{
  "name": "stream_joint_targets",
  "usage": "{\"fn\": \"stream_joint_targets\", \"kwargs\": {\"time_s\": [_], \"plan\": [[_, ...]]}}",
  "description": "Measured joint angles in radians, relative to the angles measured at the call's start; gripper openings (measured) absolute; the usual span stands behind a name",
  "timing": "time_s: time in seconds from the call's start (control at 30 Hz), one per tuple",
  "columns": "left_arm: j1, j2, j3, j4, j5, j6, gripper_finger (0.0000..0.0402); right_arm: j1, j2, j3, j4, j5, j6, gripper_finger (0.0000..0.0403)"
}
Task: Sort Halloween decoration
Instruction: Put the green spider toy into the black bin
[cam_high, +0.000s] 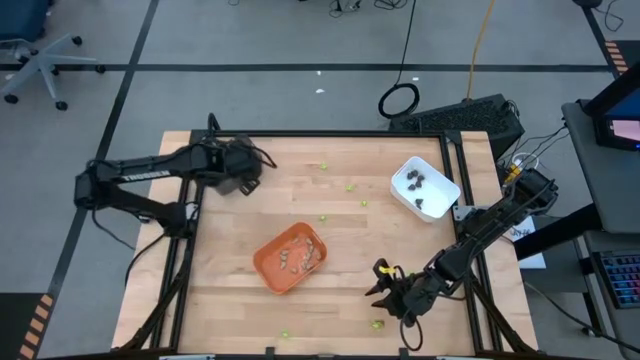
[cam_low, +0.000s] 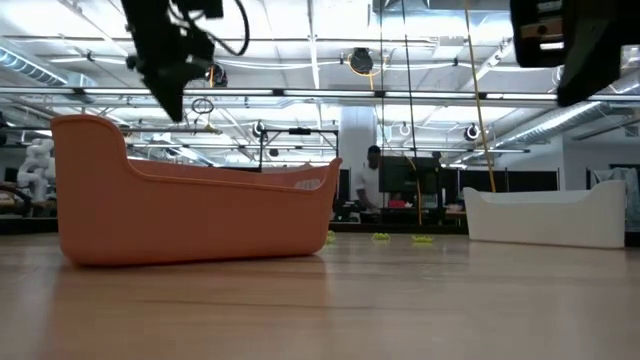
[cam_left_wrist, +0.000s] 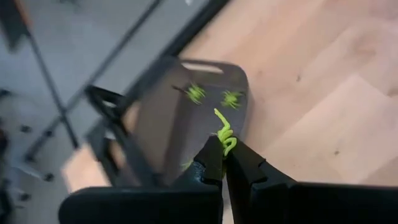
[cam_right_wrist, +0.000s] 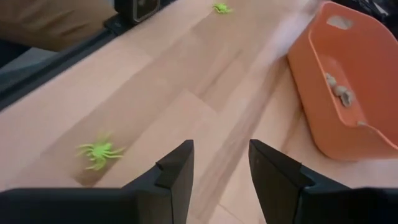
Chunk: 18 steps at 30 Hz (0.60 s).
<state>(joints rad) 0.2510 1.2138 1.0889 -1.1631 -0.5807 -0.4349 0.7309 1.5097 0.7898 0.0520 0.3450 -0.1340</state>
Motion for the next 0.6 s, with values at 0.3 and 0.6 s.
{"fn": "stream_joint_targets", "kwargs": {"time_s": [0.3,0.6], "plan": [[0.176,0.007,-0.248,0.281,0.085,-0.032,0.0002,-0.073,0.0,0.0,-0.025,-0.002,0.035,0.0139],[0.246,0.016,-0.352,0.389,0.072,-0.109,0.0012,-0.089,0.0,0.0,-0.042,-0.006,0.069,0.0139]]}}
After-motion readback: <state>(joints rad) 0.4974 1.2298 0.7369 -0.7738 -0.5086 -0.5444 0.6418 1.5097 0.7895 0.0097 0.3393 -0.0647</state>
